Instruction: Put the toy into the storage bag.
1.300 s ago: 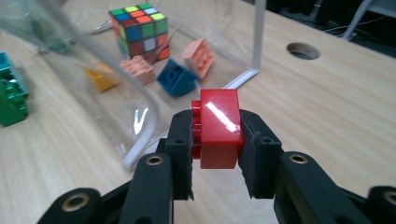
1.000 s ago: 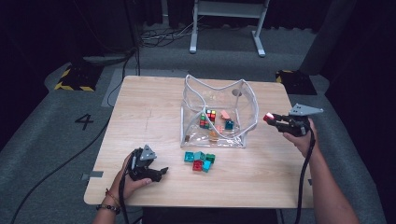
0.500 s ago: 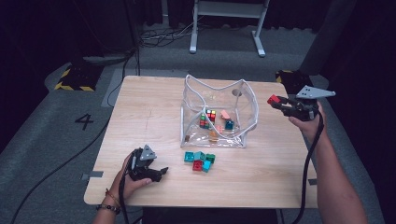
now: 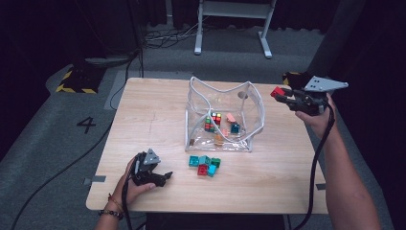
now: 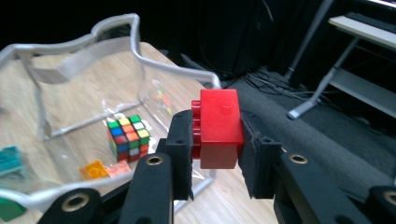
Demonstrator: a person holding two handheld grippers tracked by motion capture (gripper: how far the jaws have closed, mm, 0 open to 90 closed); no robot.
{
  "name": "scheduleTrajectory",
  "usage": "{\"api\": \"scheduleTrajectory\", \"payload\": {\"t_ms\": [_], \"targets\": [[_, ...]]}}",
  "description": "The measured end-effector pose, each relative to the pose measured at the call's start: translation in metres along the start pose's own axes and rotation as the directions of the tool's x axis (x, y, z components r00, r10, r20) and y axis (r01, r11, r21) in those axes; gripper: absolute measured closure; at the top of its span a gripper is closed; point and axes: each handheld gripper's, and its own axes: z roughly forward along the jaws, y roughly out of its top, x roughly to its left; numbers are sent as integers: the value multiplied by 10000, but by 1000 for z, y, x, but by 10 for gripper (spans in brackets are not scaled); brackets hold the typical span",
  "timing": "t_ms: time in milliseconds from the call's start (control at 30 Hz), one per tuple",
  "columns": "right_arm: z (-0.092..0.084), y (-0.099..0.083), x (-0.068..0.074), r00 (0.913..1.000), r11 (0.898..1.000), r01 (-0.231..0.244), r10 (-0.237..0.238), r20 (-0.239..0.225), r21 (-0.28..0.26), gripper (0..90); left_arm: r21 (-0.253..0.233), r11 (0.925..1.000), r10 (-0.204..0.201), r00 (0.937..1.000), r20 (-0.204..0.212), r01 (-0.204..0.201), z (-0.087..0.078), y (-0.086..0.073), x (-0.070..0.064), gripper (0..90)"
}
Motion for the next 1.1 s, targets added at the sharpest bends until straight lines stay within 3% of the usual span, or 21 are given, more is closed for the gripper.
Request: {"api": "scheduleTrajectory", "payload": {"t_ms": [233, 467, 633, 867, 1100], "targets": [[6, 18, 17, 9981, 9994, 260, -273, -546, -234, 679, 6, 10000, -9, 10000, 3, 9, 0, 0, 0, 156], [21, 27, 33, 9912, 9968, 799, -804, -1055, -81, 679, 8, 10000, -2, 10000, 15, 2, 0, 0, 0, 156], [33, 32, 43, 9881, 9947, 1031, -1025, -1150, -9, 679, 6, 10000, 3, 10000, 11, -3, 0, 0, 0, 156], [59, 37, 59, 9751, 9866, 1526, -1408, -1715, 578, 679, 18, 10000, -4, 10000, 10, 4, 0, 0, 0, 156], [84, 39, 69, 9614, 9672, 2061, -1719, -2149, 1483, 679, 7, 10000, 29, 10000, -1, -29, 0, 0, 0, 156]]}}
